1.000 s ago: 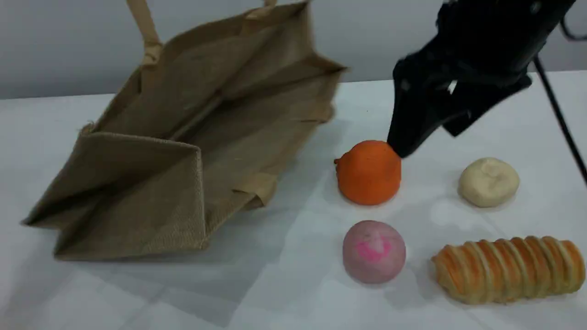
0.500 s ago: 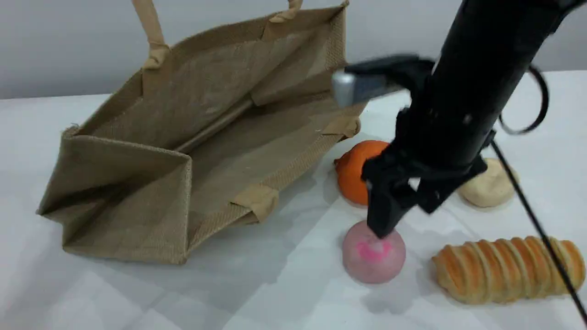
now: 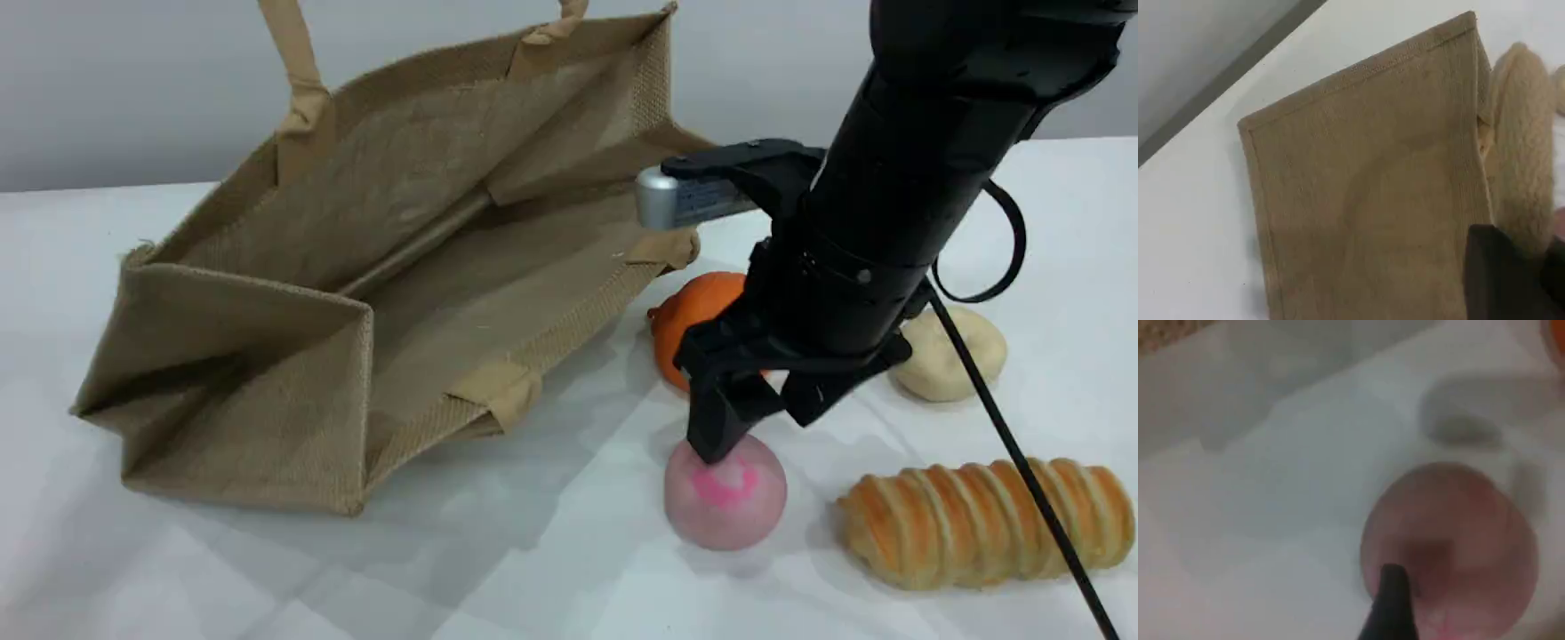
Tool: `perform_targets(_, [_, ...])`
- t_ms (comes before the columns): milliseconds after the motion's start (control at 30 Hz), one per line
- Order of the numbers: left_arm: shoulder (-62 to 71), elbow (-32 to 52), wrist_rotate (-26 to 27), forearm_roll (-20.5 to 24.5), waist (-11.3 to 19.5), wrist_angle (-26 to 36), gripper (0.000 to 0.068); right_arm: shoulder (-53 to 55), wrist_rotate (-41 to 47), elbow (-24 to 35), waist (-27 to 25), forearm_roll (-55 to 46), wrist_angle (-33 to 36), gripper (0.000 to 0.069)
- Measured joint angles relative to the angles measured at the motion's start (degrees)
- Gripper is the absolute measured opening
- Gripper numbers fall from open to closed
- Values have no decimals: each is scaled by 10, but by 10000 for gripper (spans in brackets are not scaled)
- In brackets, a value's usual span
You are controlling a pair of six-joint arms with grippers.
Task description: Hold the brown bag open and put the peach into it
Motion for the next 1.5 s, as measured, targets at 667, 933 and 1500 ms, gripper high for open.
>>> perform_targets(667, [0,0,-1,-1,0,0,91,44,-16,0,0,43,-11,513])
perform_targets(933, [0,0,-1,-1,0,0,91,44,-21,0,0,51,7,204])
perform_targets(1500, [0,0,18,-5,0,0,90,-113,26,0,-1,-28,55,22])
